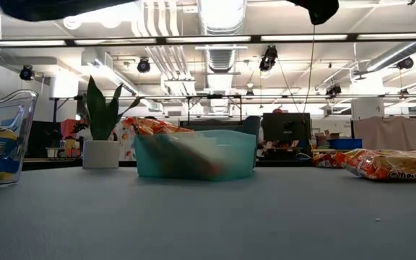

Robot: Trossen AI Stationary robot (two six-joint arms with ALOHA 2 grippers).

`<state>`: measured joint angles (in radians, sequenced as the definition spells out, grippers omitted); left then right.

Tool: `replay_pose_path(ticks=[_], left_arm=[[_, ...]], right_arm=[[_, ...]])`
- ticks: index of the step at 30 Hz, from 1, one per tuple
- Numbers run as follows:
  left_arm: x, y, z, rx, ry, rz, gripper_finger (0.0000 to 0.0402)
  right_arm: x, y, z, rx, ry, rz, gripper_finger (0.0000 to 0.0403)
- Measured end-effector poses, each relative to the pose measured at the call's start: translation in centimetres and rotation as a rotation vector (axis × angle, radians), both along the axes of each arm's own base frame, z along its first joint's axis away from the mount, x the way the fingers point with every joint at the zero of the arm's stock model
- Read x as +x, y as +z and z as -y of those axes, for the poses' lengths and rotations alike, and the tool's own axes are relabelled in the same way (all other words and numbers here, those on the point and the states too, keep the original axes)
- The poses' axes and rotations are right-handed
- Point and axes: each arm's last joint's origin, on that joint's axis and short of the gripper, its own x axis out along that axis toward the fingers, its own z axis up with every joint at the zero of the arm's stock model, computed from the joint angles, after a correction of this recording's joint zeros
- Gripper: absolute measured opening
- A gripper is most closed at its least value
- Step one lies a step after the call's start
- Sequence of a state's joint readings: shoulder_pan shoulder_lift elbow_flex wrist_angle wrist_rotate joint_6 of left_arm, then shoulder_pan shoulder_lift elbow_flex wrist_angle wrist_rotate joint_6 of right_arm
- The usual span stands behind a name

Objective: Sort Maruchan noodles
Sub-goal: Put the blue noodle pack into the transparent bin

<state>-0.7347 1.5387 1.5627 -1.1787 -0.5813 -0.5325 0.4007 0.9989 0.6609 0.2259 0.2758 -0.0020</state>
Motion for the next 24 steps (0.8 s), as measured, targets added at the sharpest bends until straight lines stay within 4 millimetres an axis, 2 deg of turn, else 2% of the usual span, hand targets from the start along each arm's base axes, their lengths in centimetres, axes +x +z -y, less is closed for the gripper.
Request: replay_pose_path(ticks=[3, 6, 13, 20, 24], left_arm=[[-1.5, 1.3, 0.3, 0.043, -0.052, -0.108, 0.0038], [-2.8, 1.7, 0.6, 0.076, -0.119, -0.205, 0.0038], [-5.5, 0.7, 2.5, 0.151, -0.301, -0.304, 0.0038], [-8.2, 0.3, 4.1, 0.098, -0.283, -0.333, 0.0038], [-9.9, -0.9, 5.0, 0.085, -0.343, -0.427, 0.0038]], right_arm=[[0.2, -0.3, 0.0, -0.006, -0.014, -0.011, 0.0299], [0.4, -0.5, -0.1, -0.006, -0.015, -0.017, 0.0297], [1.1, -0.9, -0.4, -0.006, -0.015, -0.01, 0.0301], [1.5, -1.3, -0.6, -0.005, -0.015, -0.009, 0.0302], [1.7, -1.4, -0.7, 0.001, -0.016, -0.002, 0.0298]])
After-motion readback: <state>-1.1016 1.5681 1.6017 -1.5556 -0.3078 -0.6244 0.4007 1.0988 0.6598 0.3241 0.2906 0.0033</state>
